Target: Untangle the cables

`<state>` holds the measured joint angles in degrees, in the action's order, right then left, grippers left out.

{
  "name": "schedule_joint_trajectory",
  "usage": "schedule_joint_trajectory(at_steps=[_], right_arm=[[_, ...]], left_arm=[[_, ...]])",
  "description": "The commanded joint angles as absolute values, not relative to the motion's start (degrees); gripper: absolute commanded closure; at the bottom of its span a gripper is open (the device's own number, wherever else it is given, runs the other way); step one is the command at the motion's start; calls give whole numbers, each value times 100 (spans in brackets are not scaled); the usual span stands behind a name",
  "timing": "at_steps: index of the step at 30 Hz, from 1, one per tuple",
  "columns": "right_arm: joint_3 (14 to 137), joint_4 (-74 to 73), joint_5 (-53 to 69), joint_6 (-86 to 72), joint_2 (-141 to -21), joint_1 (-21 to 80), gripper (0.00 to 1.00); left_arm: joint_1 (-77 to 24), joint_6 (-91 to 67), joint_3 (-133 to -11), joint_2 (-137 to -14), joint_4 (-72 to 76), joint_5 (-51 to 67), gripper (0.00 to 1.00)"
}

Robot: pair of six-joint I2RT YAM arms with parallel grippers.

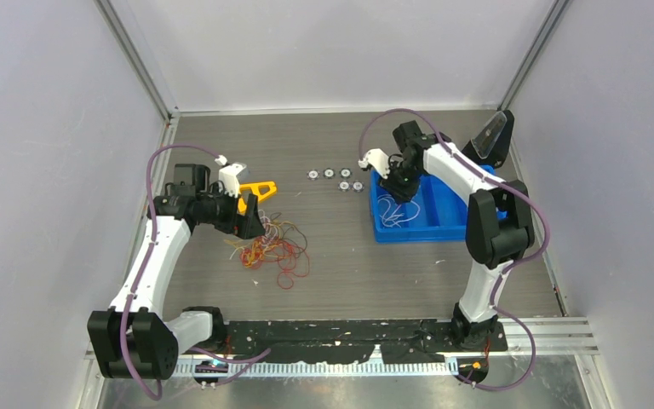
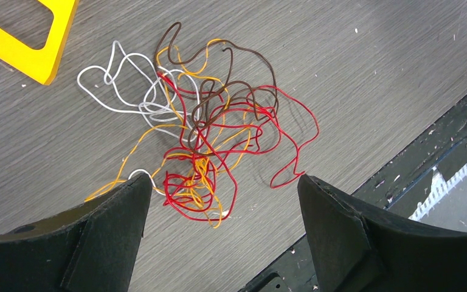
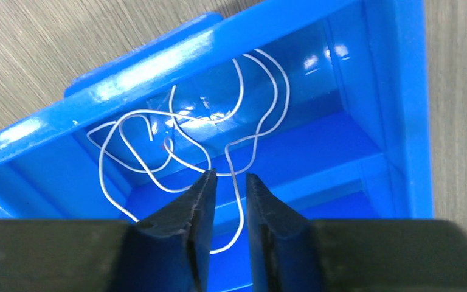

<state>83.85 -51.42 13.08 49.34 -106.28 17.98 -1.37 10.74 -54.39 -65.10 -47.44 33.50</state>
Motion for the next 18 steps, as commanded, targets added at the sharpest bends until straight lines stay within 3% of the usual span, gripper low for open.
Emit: schedule_joint_trajectory(at_steps=[1,3,5,11,18], right_arm=[[8544,-5158,1375,5128,-10646,1884,80],[8582,-5129,1565,5112,-10595,1919,88],[8644,-5129,1603,5118,-10607,1983,89],[8720,-5257,1163,5184,-10841,2073,70],[8600,-5301,866,5247,-10911,2083,69]], left_arm=[[-123,1132,-5542,-6488,-4676,3411,8],[-123,1134,-5552,-6502,-4667,3415,8],[-123,1129,-5569,-6525,-4668,3419,8],[-123,1159,-5665,-6565,-4722,3419,8],[-121,1191,-5636,-6540,-4768,3410,8]])
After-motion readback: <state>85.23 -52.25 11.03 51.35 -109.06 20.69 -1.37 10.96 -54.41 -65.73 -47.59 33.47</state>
